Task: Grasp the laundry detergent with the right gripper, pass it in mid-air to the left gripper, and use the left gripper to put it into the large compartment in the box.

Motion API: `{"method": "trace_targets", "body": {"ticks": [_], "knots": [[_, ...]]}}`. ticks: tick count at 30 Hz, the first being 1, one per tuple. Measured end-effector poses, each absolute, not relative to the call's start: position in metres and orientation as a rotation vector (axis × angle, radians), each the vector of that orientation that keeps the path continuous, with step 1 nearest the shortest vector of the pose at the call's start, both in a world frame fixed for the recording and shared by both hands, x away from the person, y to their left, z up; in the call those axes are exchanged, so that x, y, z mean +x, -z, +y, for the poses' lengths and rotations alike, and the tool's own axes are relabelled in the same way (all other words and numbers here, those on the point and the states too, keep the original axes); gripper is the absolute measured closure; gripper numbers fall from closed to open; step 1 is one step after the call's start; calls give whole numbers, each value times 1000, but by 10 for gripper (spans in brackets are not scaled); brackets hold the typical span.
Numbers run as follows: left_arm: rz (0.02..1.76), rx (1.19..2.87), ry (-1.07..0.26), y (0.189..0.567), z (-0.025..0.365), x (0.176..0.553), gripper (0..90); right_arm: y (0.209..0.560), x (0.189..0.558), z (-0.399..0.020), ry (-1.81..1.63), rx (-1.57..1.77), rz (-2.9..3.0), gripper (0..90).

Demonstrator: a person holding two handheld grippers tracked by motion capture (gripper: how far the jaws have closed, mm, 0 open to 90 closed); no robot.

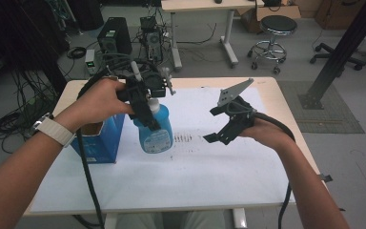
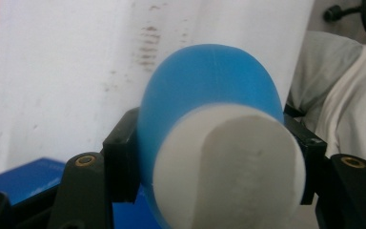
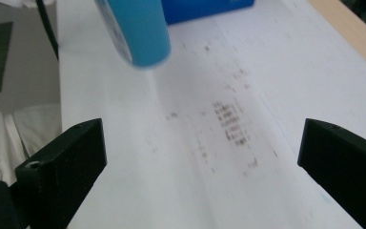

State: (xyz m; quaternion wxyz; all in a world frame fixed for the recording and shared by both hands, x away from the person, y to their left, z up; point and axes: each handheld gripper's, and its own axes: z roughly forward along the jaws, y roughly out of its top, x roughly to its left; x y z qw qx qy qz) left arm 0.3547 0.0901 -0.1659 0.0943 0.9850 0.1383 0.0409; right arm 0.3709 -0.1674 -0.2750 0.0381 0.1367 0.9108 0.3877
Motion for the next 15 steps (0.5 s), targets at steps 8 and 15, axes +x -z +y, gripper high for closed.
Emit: {"method": "trace_targets", "body": {"ticks": [8,15], "knots": [[659,2881,-175,150,100,367,380,267,377,-195,-1041,465,2808,21],[884,2829,-238,138,111,377,380,261,380,-206,-964,478,2817,25]]}}
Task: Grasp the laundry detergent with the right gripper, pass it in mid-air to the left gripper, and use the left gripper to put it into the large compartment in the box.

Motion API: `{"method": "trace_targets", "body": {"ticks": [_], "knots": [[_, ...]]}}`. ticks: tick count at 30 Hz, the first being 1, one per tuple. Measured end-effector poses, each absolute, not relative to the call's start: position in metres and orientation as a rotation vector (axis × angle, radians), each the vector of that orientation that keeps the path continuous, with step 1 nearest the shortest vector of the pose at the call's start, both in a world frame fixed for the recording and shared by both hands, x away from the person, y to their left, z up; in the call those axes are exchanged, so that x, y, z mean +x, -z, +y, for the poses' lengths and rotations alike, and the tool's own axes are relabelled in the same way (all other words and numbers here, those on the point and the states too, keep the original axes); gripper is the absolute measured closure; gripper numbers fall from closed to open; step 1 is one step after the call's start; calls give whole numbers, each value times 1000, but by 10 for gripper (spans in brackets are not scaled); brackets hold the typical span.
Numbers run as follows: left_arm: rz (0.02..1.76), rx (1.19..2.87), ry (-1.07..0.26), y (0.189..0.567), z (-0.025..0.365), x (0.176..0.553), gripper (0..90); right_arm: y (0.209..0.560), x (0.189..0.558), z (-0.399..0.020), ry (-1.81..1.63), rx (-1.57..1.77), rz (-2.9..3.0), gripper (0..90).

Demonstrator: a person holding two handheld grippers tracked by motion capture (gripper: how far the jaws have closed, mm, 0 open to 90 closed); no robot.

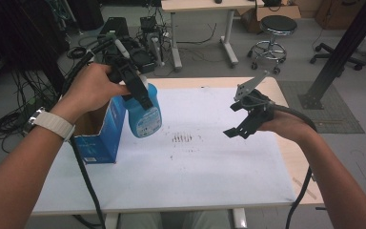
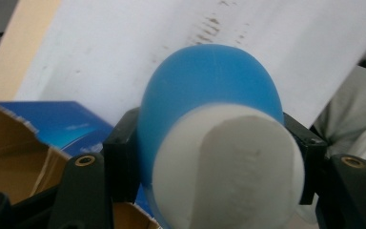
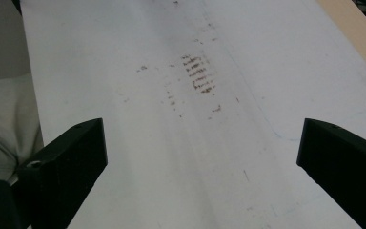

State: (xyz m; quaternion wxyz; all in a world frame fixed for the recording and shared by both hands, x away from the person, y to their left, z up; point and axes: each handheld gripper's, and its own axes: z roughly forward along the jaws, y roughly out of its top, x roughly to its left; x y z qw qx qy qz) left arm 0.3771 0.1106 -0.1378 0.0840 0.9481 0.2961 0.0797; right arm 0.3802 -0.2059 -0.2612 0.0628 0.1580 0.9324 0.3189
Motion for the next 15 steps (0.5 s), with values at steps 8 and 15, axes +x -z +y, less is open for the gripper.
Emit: {"method": "trace_targets", "body": {"ticks": [8,15], "knots": [[1118,2729,-308,117,126,385,380,253,382,-216,-873,495,2817,26],[1309,2619,-355,101,142,390,379,251,385,-219,-829,478,2805,25]]}}
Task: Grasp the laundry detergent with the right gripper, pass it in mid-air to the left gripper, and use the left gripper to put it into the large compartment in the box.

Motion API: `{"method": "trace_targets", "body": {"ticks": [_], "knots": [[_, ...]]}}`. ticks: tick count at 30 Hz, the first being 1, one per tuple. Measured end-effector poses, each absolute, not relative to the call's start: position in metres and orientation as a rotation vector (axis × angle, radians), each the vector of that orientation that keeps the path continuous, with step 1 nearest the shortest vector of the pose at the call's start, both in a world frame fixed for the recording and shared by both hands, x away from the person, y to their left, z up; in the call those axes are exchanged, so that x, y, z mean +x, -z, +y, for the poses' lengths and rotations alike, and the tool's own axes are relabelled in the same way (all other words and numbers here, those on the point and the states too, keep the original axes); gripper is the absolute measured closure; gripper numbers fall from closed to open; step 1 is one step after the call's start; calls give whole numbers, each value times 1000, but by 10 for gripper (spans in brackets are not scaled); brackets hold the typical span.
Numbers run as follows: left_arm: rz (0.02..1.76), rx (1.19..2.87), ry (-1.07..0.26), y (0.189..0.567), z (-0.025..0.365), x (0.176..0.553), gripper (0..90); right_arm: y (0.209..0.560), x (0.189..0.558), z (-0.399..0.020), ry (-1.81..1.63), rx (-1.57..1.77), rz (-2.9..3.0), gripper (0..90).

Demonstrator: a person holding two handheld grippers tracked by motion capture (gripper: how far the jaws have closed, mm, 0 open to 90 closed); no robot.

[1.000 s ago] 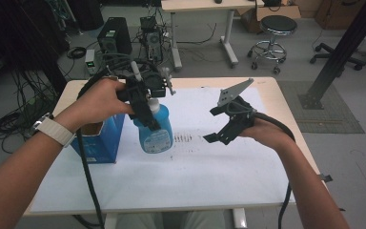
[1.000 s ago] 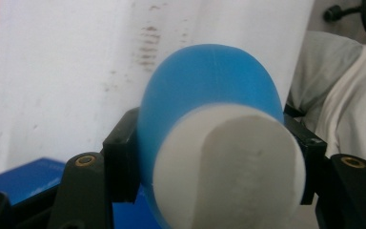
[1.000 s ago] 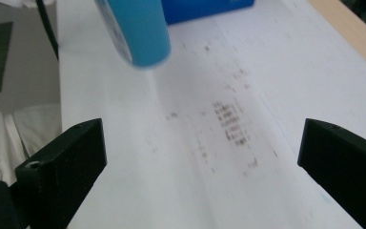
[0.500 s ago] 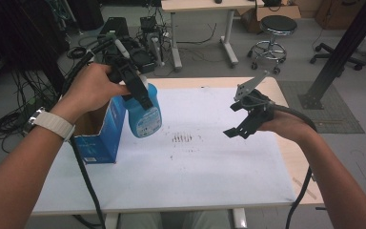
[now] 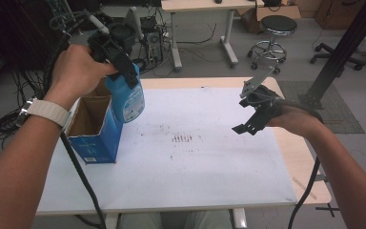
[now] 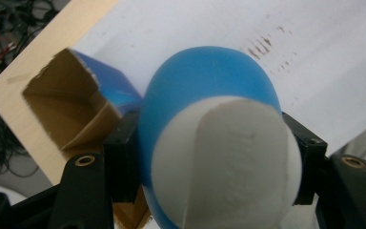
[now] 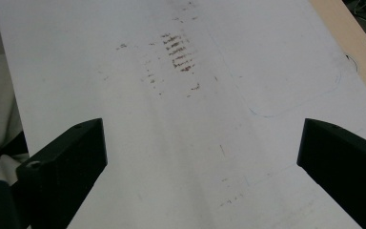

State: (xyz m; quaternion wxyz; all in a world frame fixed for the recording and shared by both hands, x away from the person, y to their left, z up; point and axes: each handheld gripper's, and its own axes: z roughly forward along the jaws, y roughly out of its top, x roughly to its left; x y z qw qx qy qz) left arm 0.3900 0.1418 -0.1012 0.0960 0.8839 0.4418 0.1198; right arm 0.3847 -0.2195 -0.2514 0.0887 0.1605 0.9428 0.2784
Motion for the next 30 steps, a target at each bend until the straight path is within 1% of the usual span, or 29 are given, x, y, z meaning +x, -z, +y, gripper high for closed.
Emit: {"method": "trace_targets", "body": {"ticks": [2,5,9,18,24,30], "knots": [[1394,2558,-382,94,149,391,379,252,385,-219,-803,471,2813,26],[1423,2545,-398,89,154,391,379,252,386,-218,-789,464,2822,26],[1505,2469,-423,81,167,391,380,255,387,-218,-761,460,2828,26],[1658,2383,-407,80,192,395,380,252,387,-222,-768,462,2814,27],[1775,2285,-412,77,212,396,380,251,387,-227,-760,475,2814,27],[1868,2225,-428,77,224,396,380,253,388,-231,-751,497,2807,27]]}}
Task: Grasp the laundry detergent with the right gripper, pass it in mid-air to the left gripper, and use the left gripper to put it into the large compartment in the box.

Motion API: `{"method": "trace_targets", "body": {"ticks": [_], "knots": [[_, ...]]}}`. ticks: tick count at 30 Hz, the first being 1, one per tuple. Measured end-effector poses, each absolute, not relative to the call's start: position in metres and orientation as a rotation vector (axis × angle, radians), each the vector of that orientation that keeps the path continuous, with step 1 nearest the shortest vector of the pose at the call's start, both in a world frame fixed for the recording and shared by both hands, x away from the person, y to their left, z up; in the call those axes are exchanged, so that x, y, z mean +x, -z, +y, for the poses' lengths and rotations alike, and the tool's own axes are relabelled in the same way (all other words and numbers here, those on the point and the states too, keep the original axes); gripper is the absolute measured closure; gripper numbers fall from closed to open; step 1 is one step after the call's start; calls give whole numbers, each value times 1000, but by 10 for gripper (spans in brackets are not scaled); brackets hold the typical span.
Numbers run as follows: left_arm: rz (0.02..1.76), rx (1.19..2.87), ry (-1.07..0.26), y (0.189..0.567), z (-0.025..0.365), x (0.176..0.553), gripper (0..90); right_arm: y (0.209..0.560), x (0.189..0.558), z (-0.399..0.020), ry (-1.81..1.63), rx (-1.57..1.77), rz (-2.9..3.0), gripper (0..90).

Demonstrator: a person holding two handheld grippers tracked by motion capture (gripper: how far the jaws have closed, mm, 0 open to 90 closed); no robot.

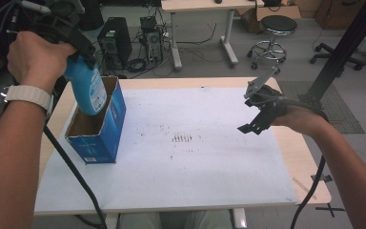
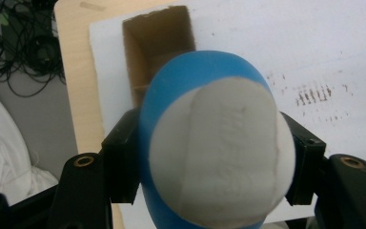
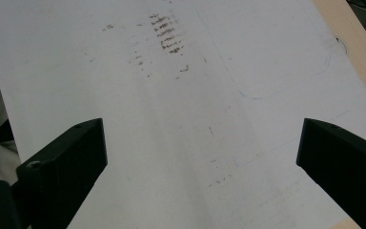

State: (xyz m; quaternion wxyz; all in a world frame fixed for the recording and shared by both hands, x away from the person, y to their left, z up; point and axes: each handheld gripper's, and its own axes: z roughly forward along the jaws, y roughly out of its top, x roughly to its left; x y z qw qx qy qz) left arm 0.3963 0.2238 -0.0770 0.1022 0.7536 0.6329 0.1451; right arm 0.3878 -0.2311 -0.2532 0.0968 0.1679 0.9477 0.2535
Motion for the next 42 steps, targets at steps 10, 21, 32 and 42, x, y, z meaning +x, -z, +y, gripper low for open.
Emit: {"method": "trace_targets", "body": {"ticks": [10,21,32,42], "knots": [[1978,2105,-422,85,242,397,379,253,386,-234,-750,505,2796,28],[2019,2064,-426,112,254,399,379,257,384,-237,-749,520,2796,28],[1997,2085,-437,150,257,403,380,262,382,-239,-741,538,2793,28],[2006,2087,-406,199,263,405,380,266,380,-238,-728,544,2804,29]]}}
